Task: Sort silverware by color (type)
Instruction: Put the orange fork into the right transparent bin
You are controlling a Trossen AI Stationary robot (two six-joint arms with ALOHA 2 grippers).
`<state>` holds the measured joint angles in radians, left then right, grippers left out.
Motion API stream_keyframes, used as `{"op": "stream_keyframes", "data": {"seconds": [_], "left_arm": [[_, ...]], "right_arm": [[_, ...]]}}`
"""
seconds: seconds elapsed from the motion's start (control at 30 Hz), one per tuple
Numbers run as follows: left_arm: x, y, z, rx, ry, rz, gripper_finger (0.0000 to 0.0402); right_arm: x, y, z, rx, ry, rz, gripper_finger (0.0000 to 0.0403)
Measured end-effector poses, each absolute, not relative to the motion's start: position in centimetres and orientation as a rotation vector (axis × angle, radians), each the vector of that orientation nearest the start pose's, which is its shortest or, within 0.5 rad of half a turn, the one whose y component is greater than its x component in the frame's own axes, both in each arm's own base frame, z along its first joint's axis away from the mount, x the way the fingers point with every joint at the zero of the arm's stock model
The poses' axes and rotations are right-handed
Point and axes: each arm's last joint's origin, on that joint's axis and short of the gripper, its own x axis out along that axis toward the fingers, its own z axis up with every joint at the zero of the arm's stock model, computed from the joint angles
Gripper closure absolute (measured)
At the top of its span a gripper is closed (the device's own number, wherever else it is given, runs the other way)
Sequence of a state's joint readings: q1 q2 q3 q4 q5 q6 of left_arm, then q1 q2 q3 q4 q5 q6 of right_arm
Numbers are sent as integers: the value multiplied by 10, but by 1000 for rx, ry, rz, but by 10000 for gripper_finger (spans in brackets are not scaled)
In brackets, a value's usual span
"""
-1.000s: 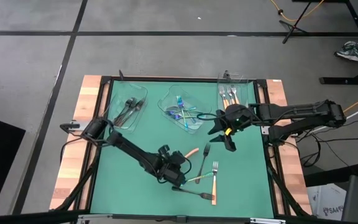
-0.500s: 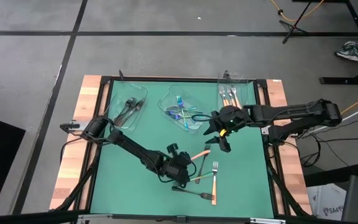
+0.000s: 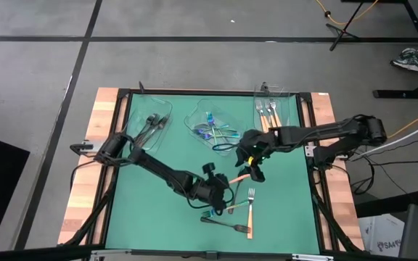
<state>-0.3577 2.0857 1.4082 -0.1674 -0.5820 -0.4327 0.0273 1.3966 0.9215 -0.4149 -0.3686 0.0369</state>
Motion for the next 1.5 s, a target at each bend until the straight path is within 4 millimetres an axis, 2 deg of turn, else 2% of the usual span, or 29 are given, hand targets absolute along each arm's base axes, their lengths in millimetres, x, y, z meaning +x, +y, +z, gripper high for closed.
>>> {"op": "stream_keyframes", "data": {"seconds": [0.27, 0.43, 0.67, 1.23, 1.37, 1.5], "left_arm": [[423, -128, 161, -33, 658, 378, 401], [426, -124, 162, -53, 645, 370, 401], [428, -124, 164, -70, 620, 361, 401], [430, -124, 166, -80, 595, 363, 401], [430, -124, 166, -80, 595, 363, 401], [430, -124, 166, -79, 595, 364, 402]], "right_arm": [[283, 22, 220, 166, 927, 429, 219], [283, 31, 219, 51, 912, 479, 219], [282, 40, 217, -54, 929, 409, 220], [270, 37, 210, -45, 1075, 399, 220], [269, 37, 210, -44, 1080, 399, 235], [269, 37, 210, -44, 1081, 399, 267]]}}
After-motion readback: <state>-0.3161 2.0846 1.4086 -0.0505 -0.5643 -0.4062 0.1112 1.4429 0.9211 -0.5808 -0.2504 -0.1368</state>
